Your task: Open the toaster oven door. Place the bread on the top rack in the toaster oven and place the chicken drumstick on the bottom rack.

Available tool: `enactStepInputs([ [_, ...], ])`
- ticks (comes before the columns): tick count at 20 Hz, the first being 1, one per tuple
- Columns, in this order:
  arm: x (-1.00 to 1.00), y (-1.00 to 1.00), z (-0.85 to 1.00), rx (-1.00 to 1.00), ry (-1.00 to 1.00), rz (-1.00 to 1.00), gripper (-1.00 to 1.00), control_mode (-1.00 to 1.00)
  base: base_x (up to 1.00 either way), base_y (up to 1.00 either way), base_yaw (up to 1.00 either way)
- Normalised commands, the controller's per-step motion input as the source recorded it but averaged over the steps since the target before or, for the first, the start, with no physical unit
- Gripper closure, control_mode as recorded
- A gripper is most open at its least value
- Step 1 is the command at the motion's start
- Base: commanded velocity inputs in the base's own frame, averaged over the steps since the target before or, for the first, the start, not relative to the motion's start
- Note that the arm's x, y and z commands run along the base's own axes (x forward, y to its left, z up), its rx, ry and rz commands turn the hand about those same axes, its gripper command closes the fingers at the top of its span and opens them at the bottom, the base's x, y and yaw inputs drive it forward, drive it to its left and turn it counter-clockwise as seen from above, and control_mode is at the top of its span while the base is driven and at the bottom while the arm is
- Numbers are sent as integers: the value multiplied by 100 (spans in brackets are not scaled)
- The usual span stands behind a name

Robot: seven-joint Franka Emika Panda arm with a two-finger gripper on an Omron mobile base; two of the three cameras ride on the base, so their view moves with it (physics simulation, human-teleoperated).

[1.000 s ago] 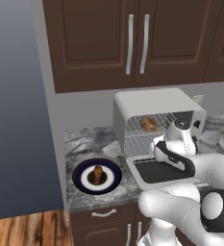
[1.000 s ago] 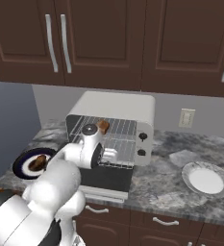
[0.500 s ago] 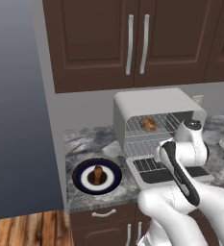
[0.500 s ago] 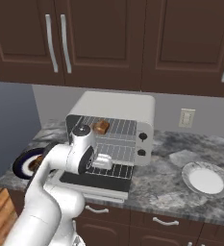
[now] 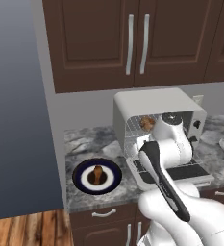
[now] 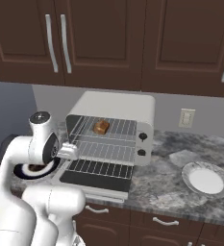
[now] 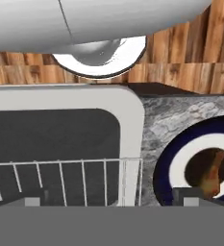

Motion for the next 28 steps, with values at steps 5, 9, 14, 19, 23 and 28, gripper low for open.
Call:
enactStepInputs([
  [5, -31, 100, -5, 0, 23, -2, -100, -100, 0, 0, 0],
  [9, 4, 90, 0, 0, 11, -7, -100, -100, 0, 0, 0],
  [14, 57, 29, -35, -2, 4, -8, -100, -100, 0, 0, 0],
  [19, 45, 37, -54, 0, 6, -3, -100, -100, 0, 0, 0],
  [23, 42, 36, -55, 0, 4, 0, -100, -100, 0, 0, 0],
  [28, 46, 15, -41, 0, 0, 0, -100, -100, 0, 0, 0],
])
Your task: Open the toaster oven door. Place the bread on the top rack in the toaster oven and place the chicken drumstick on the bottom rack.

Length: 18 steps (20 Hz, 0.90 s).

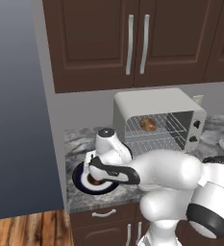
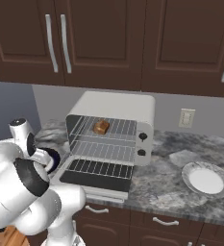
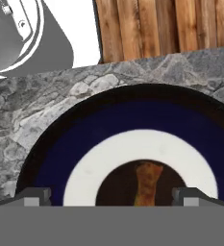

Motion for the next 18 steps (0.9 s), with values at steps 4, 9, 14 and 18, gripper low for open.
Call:
enactStepInputs([
  [4, 39, 8, -29, 0, 1, 0, -100, -100, 0, 0, 0],
  [9, 29, 7, -24, 0, 2, 0, -100, -100, 0, 0, 0],
  [14, 25, 14, -31, 0, 0, 0, -100, -100, 0, 0, 0],
  [18, 29, 14, -24, 0, 0, 0, -100, -100, 0, 0, 0],
])
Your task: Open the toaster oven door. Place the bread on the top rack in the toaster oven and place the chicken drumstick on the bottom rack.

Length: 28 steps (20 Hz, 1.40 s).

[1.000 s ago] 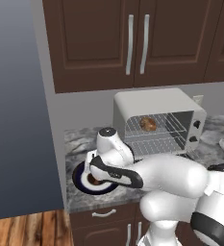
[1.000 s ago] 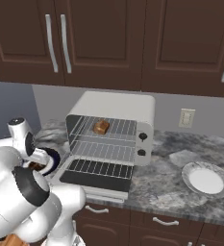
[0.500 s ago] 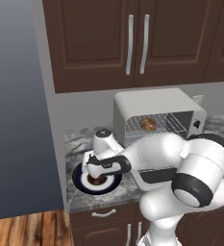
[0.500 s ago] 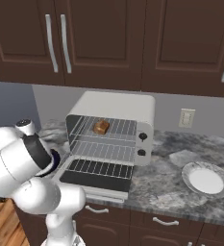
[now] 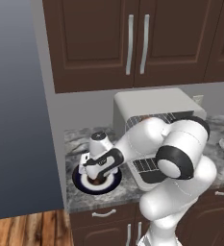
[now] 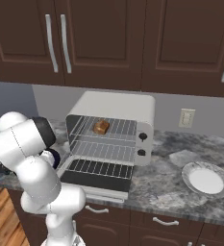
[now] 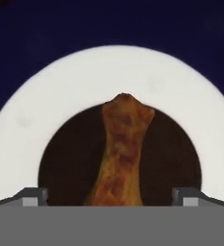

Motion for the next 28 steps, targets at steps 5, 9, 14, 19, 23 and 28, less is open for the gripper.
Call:
enactStepInputs([
  [5, 2, -1, -4, 0, 0, 0, 100, -100, 0, 0, 0],
  [9, -35, -4, 40, 0, 0, 0, 100, -100, 0, 0, 0],
  [14, -59, -1, 71, 0, 0, -1, 100, -100, 0, 0, 0],
  [19, -86, -36, 78, 0, 0, 0, 100, -100, 0, 0, 0],
  [23, -75, -68, 71, 0, 0, -2, 100, -100, 0, 0, 0],
  [28, -24, -98, 57, 0, 1, -7, 100, -100, 0, 0, 0],
])
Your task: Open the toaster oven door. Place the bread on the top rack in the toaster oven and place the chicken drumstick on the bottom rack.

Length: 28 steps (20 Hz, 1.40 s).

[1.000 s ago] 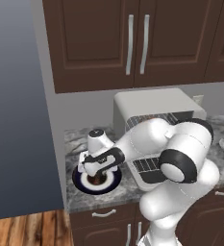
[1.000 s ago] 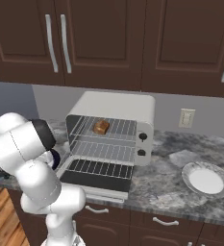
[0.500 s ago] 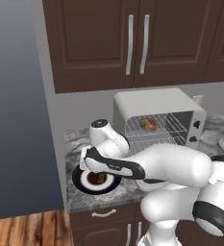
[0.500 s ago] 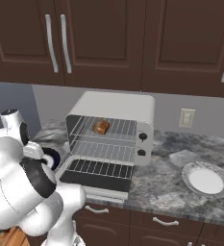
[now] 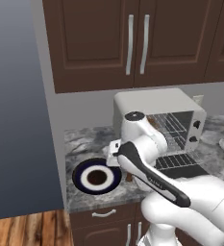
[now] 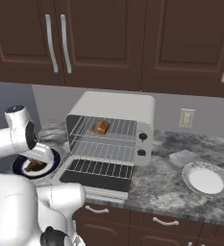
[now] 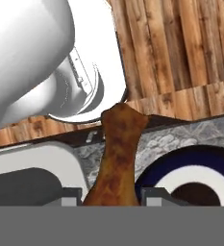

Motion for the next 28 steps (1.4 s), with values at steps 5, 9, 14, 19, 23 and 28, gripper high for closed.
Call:
enactStepInputs([
  [5, 6, -100, 26, 0, 3, -8, 100, -100, 0, 0, 0],
  [9, 52, -78, 11, 0, 1, -7, 100, -100, 0, 0, 0],
  [14, 54, -26, 3, 0, -2, -6, 100, -100, 0, 0, 0],
  [19, 25, -13, -3, 0, -1, -12, 100, -100, 0, 0, 0],
  [23, 9, -27, 0, 0, 0, -19, 100, -100, 0, 0, 0],
  [28, 30, -19, -27, 0, 0, -14, 100, -100, 0, 0, 0],
])
